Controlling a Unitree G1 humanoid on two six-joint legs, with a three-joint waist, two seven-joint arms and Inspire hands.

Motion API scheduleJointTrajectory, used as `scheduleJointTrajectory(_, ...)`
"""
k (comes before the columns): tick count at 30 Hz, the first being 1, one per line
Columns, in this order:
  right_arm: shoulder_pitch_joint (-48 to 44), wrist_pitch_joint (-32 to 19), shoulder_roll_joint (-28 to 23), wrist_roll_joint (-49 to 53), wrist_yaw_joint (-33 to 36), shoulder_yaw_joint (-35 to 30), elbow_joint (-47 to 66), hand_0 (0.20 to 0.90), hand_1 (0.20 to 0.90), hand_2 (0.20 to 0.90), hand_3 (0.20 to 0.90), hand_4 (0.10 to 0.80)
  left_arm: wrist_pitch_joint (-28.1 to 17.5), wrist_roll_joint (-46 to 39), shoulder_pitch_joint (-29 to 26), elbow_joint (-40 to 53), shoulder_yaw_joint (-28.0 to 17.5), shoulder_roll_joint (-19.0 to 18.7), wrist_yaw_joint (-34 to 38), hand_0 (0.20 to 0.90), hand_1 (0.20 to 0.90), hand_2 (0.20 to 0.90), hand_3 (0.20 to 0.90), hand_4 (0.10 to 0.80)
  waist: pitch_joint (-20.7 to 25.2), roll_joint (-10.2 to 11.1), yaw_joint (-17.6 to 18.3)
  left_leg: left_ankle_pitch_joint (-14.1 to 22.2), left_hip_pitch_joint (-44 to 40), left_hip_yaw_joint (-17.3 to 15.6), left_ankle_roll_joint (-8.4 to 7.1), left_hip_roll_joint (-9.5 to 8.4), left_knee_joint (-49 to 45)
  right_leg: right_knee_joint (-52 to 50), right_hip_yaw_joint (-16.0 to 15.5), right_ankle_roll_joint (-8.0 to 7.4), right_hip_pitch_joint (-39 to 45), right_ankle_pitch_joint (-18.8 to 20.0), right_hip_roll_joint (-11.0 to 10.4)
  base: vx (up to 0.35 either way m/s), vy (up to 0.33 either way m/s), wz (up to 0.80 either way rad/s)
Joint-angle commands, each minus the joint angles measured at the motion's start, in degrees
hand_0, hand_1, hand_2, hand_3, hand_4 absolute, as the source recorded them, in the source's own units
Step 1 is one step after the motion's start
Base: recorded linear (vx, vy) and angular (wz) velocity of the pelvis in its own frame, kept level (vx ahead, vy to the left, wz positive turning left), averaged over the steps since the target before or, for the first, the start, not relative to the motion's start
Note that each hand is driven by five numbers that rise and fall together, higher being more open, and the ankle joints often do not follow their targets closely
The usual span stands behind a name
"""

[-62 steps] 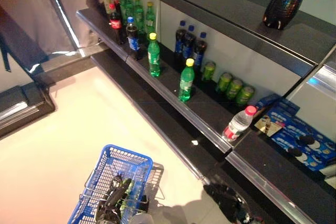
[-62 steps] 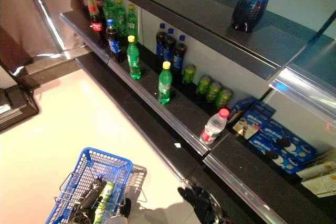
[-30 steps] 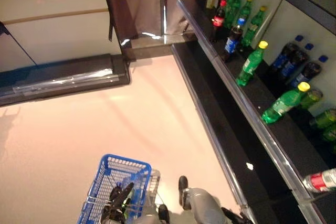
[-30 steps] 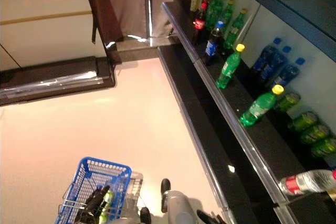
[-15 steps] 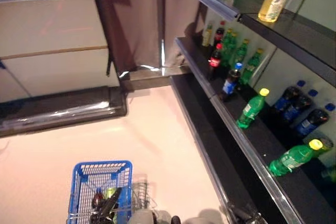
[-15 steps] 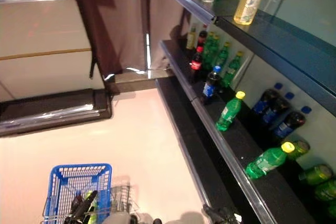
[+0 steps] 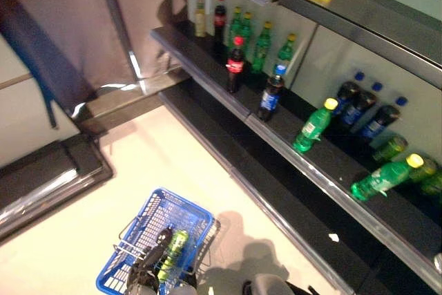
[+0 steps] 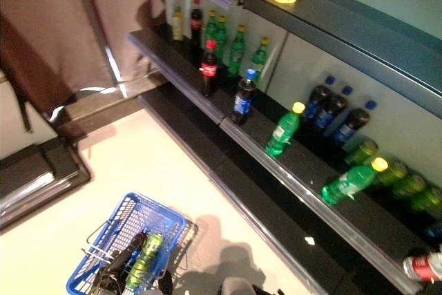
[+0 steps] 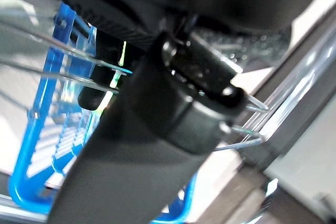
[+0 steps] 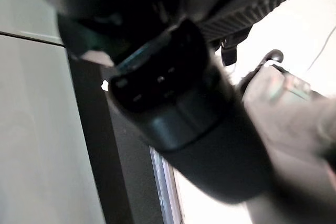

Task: Pick up the drink and place into the basket.

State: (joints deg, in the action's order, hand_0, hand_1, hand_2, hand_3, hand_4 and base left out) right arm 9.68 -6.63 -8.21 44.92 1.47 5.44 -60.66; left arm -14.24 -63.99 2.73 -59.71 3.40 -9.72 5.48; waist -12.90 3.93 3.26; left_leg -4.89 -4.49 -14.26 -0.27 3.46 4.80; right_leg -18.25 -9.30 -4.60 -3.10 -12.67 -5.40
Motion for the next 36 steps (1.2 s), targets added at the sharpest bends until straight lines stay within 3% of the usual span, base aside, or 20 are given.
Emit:
scheduleJointTrajectory(1,-1.7,-2.0,-5.0,-3.4,0.3,-0.1,3.1,0.900,0.900,0.900,0.900,0.800,-7.9,3.2,0.9,7.9,-2.5,-3.0,-2.3,0.300,0.300,0.300,0.200,0.100,2.6,-1.2,-1.2,5.7,2.3,-2.4,-2.93,-0.71,-8.2,12.0,-7.7,-1.29,2.2,12.1,1.3,0.088,0.042,-0.98)
scheduleJointTrajectory(3,-2.0,-1.6,-5.8,-6.2,-1.2,0.5,2.8,0.900,0.900,0.900,0.900,0.800,-8.1,3.5,1.9,7.9,-3.9,-2.0,-2.8,0.300,0.300,0.300,0.200,0.100,2.9,-0.6,-2.0,6.5,1.5,-4.1,-2.91,-1.84,-8.1,16.8,-8.6,-1.19,2.9,14.8,1.5,0.123,0.016,-0.76)
scheduleJointTrajectory(6,-2.0,-2.4,-5.9,-7.2,-2.0,1.0,1.6,0.900,0.900,0.900,0.900,0.800,-7.7,3.8,1.2,6.3,-3.9,-0.7,-2.1,0.300,0.300,0.300,0.200,0.100,3.9,0.0,-1.4,7.8,3.5,-2.8,-2.56,-2.33,-12.3,18.2,-3.7,0.05,3.8,14.9,2.5,0.116,-0.051,-0.45)
scheduleJointTrajectory(9,-3.0,-2.9,-5.9,-10.8,-2.4,2.3,0.5,0.900,0.900,0.900,0.900,0.800,-7.1,3.5,0.6,3.9,-5.0,1.4,-2.5,0.300,0.300,0.300,0.200,0.100,4.2,1.3,-2.0,8.1,6.6,-3.2,-3.42,-0.82,-24.6,19.3,-5.1,1.36,5.3,14.9,1.4,0.127,-0.107,-0.04)
scheduleJointTrajectory(10,-3.3,-2.7,-6.2,-12.8,-2.3,3.7,1.3,0.900,0.900,0.900,0.900,0.800,-6.9,4.5,0.6,3.3,-4.7,2.0,-2.0,0.300,0.300,0.300,0.200,0.100,4.1,1.7,-2.4,6.0,9.1,-1.8,-4.24,0.10,-31.1,19.7,-4.9,2.23,5.8,14.9,1.8,0.103,-0.134,-0.21)
scheduleJointTrajectory(13,-4.0,-2.3,-7.9,-15.0,-2.1,6.6,3.5,0.900,0.900,0.900,0.900,0.800,-6.4,3.6,1.2,2.3,-4.7,2.1,-2.6,0.300,0.300,0.300,0.200,0.100,3.1,2.1,-3.7,4.2,14.2,2.2,-4.50,-0.10,-40.7,19.1,-4.2,3.05,6.6,14.7,1.8,0.084,-0.055,-0.34)
scheduleJointTrajectory(15,-4.7,-1.8,-8.6,-16.6,-2.0,8.2,5.1,0.900,0.900,0.900,0.900,0.800,-7.0,3.0,2.1,1.3,-4.6,2.2,-3.3,0.300,0.300,0.300,0.200,0.100,2.7,2.2,-4.6,4.1,14.6,6.5,-3.42,-2.35,-36.5,18.8,-1.4,2.45,6.7,14.6,2.1,0.155,0.114,-0.50)
scheduleJointTrajectory(17,-5.1,-1.1,-8.8,-17.3,-2.1,9.0,6.1,0.900,0.900,0.900,0.900,0.800,-7.4,2.3,3.0,0.9,-4.7,2.1,-3.7,0.300,0.300,0.300,0.200,0.100,2.6,2.1,-5.1,3.5,13.0,8.7,-3.07,-1.98,-29.5,18.8,0.5,1.86,7.0,14.3,2.8,0.195,0.159,-0.60)
scheduleJointTrajectory(18,-5.1,-0.8,-8.9,-18.3,-2.5,9.2,6.5,0.900,0.900,0.900,0.900,0.800,-7.3,2.3,3.5,0.8,-4.9,2.1,-4.1,0.300,0.300,0.300,0.200,0.100,2.5,2.0,-5.1,3.2,11.3,9.3,-2.94,-1.18,-25.0,19.1,1.6,1.51,7.3,14.1,3.1,0.227,0.191,-0.39)
scheduleJointTrajectory(20,-4.3,-2.1,-9.0,-20.2,-3.6,9.7,6.2,0.900,0.900,0.900,0.900,0.800,-7.3,2.4,3.5,1.1,-4.5,2.1,-3.6,0.300,0.300,0.300,0.200,0.100,2.4,1.5,-5.5,0.9,9.7,11.6,-4.34,2.43,-11.8,20.0,2.9,0.50,8.0,13.9,3.3,0.269,0.221,-0.32)
scheduleJointTrajectory(22,-3.3,-3.4,-9.2,-21.2,-4.2,10.5,6.0,0.900,0.900,0.900,0.900,0.800,-6.9,3.5,3.9,1.3,-4.7,2.1,-3.1,0.300,0.300,0.300,0.200,0.100,1.8,0.8,-6.6,-4.6,9.7,14.8,-6.57,5.62,-2.9,20.3,4.1,0.12,9.7,13.0,3.7,0.308,0.226,-0.19)
scheduleJointTrajectory(24,-3.3,-4.0,-9.3,-21.0,-4.5,11.0,5.8,0.900,0.900,0.900,0.900,0.800,-6.7,5.0,3.7,0.7,-4.9,2.3,-3.3,0.300,0.300,0.300,0.200,0.100,1.0,0.6,-7.4,-5.8,11.5,15.5,-7.07,6.72,-3.1,19.5,4.4,-0.07,10.6,11.9,3.1,0.258,0.227,-0.14)
scheduleJointTrajectory(30,-3.6,-3.8,-8.1,-23.0,-2.1,11.7,6.6,0.900,0.900,0.900,0.900,0.800,-4.1,9.4,1.4,0.1,-4.2,0.1,-1.8,0.300,0.300,0.300,0.200,0.100,0.8,-0.1,-7.1,-0.3,10.7,13.1,-5.60,3.98,-8.7,13.3,2.0,-2.29,10.2,9.7,-1.8,0.218,0.265,-0.47)
scheduleJointTrajectory(34,-3.0,-3.7,-7.6,-24.4,-2.4,11.7,10.9,0.900,0.900,0.900,0.900,0.800,-4.0,8.6,1.2,1.9,-3.8,-2.5,-1.0,0.300,0.300,0.300,0.200,0.100,1.3,-0.5,-7.5,1.9,8.6,11.6,-3.93,2.14,-8.6,12.4,0.4,-4.66,10.0,10.6,-5.8,0.216,0.175,0.02)
scheduleJointTrajectory(36,-3.1,-3.6,-7.7,-25.9,-1.9,12.7,13.5,0.900,0.900,0.900,0.900,0.800,-3.7,8.3,1.0,2.2,-4.4,-3.2,-0.8,0.300,0.300,0.300,0.200,0.100,1.4,-0.4,-7.9,2.4,8.5,11.0,-3.57,1.87,-8.7,12.8,-0.3,-5.26,9.8,11.1,-6.8,0.083,0.041,-0.12)
